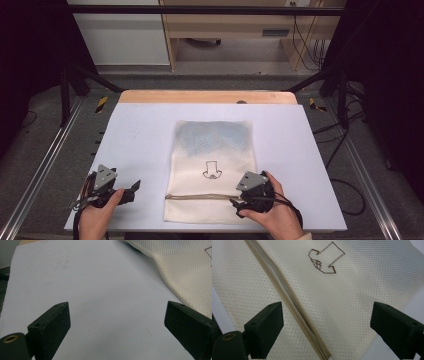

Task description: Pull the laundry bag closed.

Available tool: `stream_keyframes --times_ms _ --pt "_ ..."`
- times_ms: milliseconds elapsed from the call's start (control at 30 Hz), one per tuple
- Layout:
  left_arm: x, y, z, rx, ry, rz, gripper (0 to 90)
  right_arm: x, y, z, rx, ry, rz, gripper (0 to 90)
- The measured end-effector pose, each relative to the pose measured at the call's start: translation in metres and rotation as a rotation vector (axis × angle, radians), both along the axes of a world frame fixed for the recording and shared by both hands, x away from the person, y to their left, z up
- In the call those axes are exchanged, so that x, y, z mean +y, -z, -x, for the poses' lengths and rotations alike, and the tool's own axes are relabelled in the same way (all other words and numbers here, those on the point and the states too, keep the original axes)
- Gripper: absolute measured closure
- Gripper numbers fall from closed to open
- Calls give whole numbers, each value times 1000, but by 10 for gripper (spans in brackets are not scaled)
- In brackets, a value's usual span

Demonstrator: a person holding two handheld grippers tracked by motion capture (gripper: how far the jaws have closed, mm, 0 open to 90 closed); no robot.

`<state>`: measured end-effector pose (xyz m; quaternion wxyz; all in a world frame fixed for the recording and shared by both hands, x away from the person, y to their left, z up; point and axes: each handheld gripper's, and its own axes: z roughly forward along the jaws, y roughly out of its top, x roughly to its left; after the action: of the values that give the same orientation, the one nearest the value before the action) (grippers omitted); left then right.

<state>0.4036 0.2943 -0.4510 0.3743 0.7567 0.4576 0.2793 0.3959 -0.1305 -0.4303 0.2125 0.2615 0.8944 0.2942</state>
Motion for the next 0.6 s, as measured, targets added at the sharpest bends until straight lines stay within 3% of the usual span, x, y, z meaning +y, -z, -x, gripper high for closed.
stream_keyframes --times_ms 100,200,600 --pt "0 0 0 4 2 -4 64 10 -3 -3 11 -27 21 155" --pt "0 1 -1 12 3 -8 64 29 -10 -7 34 -96 40 183" --pt "3 1 -2 20 -11 -7 65 75 -32 -18 62 -216 119 306"
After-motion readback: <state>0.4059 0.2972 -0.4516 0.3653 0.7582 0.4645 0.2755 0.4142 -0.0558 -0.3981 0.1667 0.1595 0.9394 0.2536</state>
